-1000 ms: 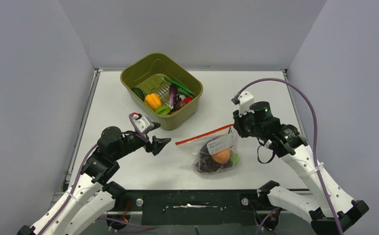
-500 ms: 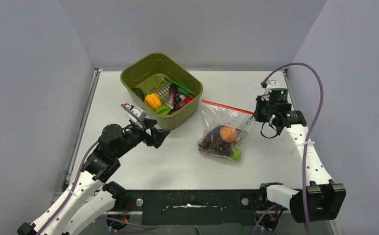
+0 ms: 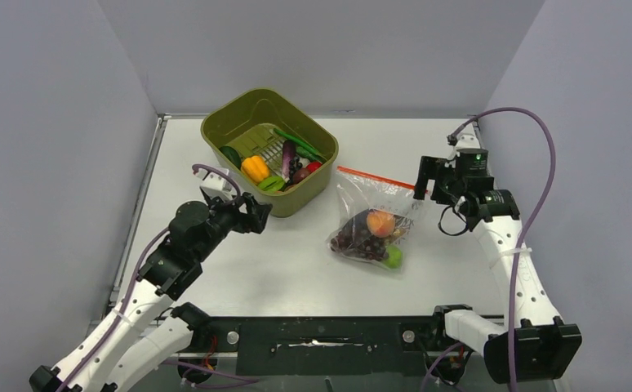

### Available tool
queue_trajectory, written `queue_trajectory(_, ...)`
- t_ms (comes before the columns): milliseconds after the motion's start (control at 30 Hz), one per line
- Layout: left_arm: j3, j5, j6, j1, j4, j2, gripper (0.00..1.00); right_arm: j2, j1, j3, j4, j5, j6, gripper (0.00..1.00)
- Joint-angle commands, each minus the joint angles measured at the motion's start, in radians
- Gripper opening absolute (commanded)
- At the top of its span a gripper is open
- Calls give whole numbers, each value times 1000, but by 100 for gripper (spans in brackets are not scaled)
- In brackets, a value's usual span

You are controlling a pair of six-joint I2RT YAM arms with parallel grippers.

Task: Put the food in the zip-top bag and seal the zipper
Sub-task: Place the zipper food storage bag at the center of the board, then reset both arms

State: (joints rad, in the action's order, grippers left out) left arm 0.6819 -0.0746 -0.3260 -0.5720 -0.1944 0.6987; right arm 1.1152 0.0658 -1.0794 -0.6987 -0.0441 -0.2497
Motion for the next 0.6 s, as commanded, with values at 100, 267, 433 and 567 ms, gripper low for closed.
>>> queue_trajectory(100,157,-123,18,6,-13,1,76,-147,-3,-129,-39,84,-74,98)
queue_trajectory(267,249,-154,30,6,-27,5,76,-198,-1,-175,-76,142,-172,97)
queue_trajectory(433,289,-187,17,6,-26,-6,76,-291,-1,-157,-46,290,-223,97)
queue_trajectory(567,274,-167,-2,6,-2,-18,76,-384,-2,-82,25,348,-293,98)
